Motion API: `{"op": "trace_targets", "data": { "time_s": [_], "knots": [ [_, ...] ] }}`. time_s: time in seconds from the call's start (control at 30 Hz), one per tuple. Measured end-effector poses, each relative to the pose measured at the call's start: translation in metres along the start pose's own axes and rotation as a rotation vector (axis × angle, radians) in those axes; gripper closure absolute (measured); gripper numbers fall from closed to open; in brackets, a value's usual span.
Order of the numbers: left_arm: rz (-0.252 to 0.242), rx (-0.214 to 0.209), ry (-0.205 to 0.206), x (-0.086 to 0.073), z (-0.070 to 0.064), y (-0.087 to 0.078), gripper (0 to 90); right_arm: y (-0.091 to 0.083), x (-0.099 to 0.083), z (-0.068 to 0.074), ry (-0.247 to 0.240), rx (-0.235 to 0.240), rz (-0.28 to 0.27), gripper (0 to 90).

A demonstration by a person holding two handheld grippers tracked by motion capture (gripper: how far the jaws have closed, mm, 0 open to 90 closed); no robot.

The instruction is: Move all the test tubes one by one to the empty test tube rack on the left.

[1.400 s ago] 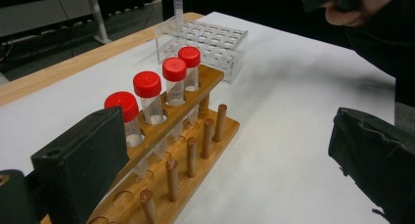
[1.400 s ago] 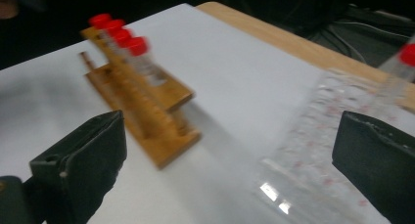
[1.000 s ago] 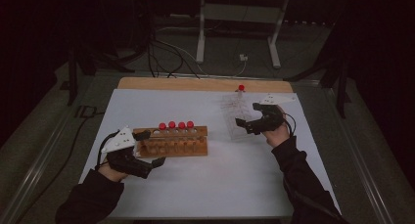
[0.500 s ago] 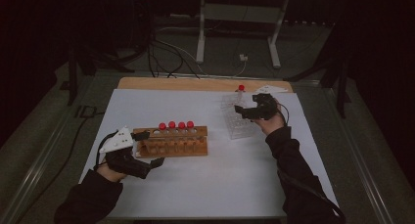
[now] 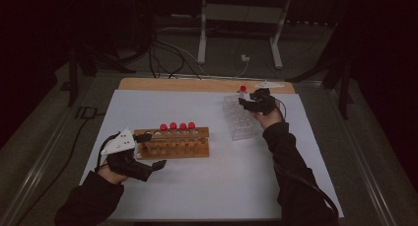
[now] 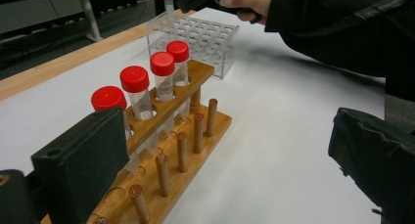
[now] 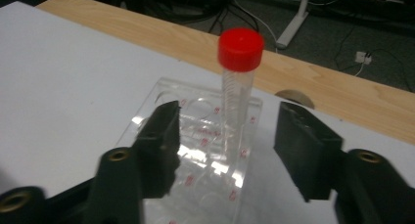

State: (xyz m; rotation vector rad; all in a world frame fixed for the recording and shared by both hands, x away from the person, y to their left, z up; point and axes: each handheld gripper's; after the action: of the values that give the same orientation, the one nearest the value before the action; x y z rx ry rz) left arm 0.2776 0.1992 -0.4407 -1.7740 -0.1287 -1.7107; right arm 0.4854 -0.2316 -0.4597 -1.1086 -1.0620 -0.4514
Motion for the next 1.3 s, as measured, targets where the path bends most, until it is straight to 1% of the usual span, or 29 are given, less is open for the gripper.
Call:
{"op": "trace_targets", "data": {
  "time_s": [0.07, 0.1, 0.13, 0.17, 0.2, 0.3, 0.37, 0.47, 0.67, 0.87, 1.0, 1.1, 1.3],
  "knots": [
    [0.003, -0.003, 0.003, 0.000, 0.000, 0.000, 2.0, 0.003, 0.002, -0.001, 0.001, 0.007, 0.002, 48.1],
    [0.003, -0.005, 0.001, -0.001, 0.000, 0.000, 2.0, 0.005, 0.002, -0.001, -0.002, -0.001, 0.004, 51.4],
    [0.002, -0.008, 0.001, -0.001, 0.000, 0.000, 2.0, 0.007, 0.003, -0.002, -0.002, 0.005, 0.009, 53.1],
    [0.002, -0.013, -0.001, -0.001, 0.000, 0.001, 2.0, 0.009, 0.003, -0.002, -0.005, 0.001, 0.011, 53.9],
    [0.002, -0.017, -0.005, -0.001, 0.000, 0.001, 2.0, 0.011, 0.003, -0.003, -0.008, -0.007, 0.020, 57.2],
    [0.000, -0.023, -0.006, -0.002, 0.000, 0.001, 2.0, 0.015, 0.003, -0.005, 0.001, -0.008, 0.027, 60.7],
    [-0.002, -0.026, -0.006, -0.002, 0.001, 0.001, 2.0, 0.017, 0.003, -0.007, 0.013, 0.001, 0.032, 61.9],
    [0.000, -0.025, -0.005, -0.002, 0.001, 0.001, 1.9, 0.019, 0.003, -0.008, 0.019, 0.011, 0.031, 66.1],
    [0.007, -0.021, -0.005, -0.002, 0.000, 0.003, 2.0, 0.022, 0.007, -0.006, 0.005, 0.008, 0.025, 72.6],
    [0.004, -0.018, -0.008, -0.003, 0.001, 0.002, 2.0, 0.023, 0.008, -0.005, -0.018, -0.006, 0.033, 74.3],
    [0.006, -0.019, -0.007, -0.003, 0.001, 0.003, 2.0, 0.023, 0.010, -0.005, -0.015, -0.005, 0.037, 74.5],
    [0.004, -0.018, -0.011, -0.003, 0.001, 0.002, 2.0, 0.020, 0.012, -0.006, -0.007, 0.002, 0.024, 74.6],
    [0.006, -0.021, -0.011, -0.003, 0.002, 0.003, 2.0, 0.011, 0.018, -0.006, -0.022, 0.006, 0.014, 74.7]
  ]
}}
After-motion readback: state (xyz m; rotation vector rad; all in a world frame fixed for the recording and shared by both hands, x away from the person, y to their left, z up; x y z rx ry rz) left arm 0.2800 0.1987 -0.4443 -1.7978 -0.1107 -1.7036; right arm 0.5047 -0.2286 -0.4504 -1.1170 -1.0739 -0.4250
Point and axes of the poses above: each handheld gripper's, and its own axes: y roughly forward along the jaws, x roughly out of its top, z roughly to its left, and after that the axes turned 3 degrees about y, right-handed
